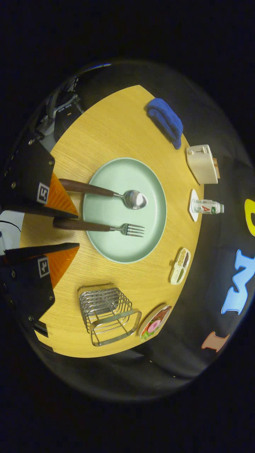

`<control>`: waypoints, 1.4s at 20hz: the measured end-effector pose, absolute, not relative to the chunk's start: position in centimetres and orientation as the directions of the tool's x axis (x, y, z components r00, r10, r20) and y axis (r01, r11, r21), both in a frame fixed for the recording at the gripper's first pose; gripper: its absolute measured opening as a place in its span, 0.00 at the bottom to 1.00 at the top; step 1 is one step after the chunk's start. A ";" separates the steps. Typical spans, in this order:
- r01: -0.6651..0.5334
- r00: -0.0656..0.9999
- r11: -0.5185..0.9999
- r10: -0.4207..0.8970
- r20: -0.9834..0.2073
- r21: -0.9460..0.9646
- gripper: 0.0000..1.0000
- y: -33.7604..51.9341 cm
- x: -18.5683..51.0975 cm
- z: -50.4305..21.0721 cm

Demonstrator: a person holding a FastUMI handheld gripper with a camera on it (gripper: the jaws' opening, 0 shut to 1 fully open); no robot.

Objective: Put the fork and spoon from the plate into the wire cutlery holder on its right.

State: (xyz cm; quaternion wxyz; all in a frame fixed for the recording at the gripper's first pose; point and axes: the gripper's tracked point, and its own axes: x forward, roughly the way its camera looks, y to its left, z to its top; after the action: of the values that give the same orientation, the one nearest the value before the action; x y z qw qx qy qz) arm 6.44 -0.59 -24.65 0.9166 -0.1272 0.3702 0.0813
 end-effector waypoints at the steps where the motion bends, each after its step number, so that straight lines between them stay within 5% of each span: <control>1: -0.251 0.713 0.953 0.062 -0.699 -0.172 0.35 -0.4 6.5 -24.5; 3: -0.236 0.734 0.947 0.028 -0.678 -0.217 0.32 -1.4 7.5 -24.8; 4: -0.239 0.720 0.945 0.020 -0.694 -0.221 0.10 -1.6 7.0 -24.3; 8: -0.240 0.685 0.957 0.049 -0.726 -0.162 0.03 -1.4 6.9 -24.0; 19: -0.331 0.564 0.943 0.159 -0.810 -0.045 0.03 -2.1 4.9 -18.3; 28: -0.465 0.428 0.878 0.115 -0.896 -0.110 0.03 -6.8 0.7 -14.1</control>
State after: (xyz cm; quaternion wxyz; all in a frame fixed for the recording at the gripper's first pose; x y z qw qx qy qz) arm 0.70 -6.82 -14.09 0.8270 -0.1736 0.5051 0.1753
